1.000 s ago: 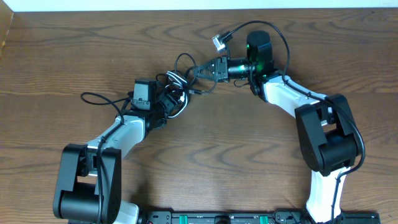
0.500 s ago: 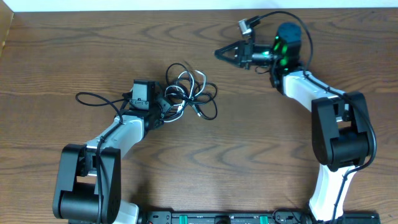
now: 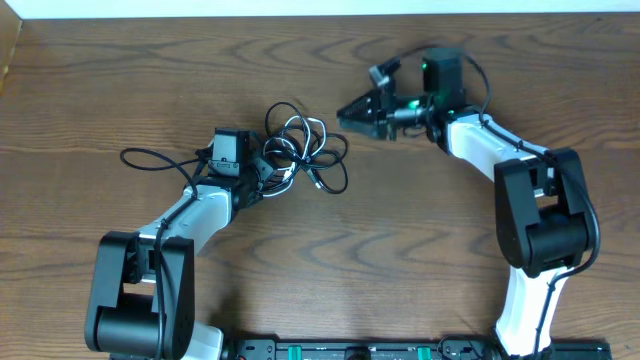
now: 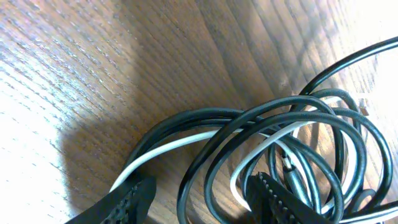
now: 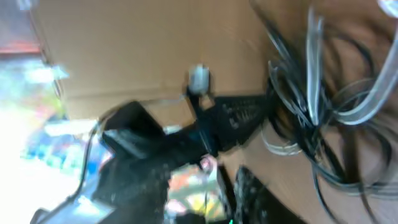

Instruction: Untangle cables

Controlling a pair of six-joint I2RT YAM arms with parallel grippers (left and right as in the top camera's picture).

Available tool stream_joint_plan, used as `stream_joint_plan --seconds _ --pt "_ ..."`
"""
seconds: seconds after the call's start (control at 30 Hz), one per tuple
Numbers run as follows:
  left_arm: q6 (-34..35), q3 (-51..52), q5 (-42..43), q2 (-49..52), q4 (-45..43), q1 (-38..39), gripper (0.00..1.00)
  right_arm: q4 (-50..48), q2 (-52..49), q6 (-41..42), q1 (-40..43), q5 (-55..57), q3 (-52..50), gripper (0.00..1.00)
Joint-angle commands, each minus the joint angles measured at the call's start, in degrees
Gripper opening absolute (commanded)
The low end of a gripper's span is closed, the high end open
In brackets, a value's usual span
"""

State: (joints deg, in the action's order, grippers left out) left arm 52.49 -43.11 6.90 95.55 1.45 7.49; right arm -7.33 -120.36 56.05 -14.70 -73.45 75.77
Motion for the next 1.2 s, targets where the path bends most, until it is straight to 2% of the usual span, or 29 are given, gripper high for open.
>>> stream_joint_plan --seconds 0.0,0.1,0.2,0.33,0.43,0.5,0.8,1.07,1.17 --pt "-0.13 2.21 -2.29 3.08 1.99 -0.57 0.55 10.27 0.66 -11.15 -0.42 5.68 0.17 0.38" --pt "-0.13 2.21 -2.27 3.08 1.99 -0.57 0.55 20.09 0.66 -16.90 -0.39 8.79 0.17 0.40" --pt "-0.13 2.21 -2.25 3.08 1.99 -0.57 0.55 25.42 0.66 -21.44 -0.28 11.47 0.17 0.41" --pt "-0.11 2.21 -2.23 3.08 1.99 -0.57 0.55 30.64 0.66 -23.58 -0.24 18.29 0.17 0.42" --pt "-0.11 2.21 -2.23 3.08 1.97 -0.57 0.55 33.24 0.66 -23.58 -0.42 23.93 0.17 0.49" --pt "-0.11 2.21 -2.23 3.08 1.97 -0.57 0.55 33.75 0.66 -23.61 -1.09 25.20 0.17 0.52" --pt "-0.11 2.19 -2.25 3.08 1.73 -0.57 0.55 31.04 0.66 -23.82 -6.54 27.28 0.17 0.45" --pt "-0.13 2.21 -2.25 3.08 1.75 -0.57 0.55 22.91 0.66 -10.40 -8.92 27.26 0.17 0.35" --pt "-0.15 2.21 -2.23 3.08 1.77 -0.55 0.55 22.97 0.66 -8.85 -9.64 27.23 0.17 0.29"
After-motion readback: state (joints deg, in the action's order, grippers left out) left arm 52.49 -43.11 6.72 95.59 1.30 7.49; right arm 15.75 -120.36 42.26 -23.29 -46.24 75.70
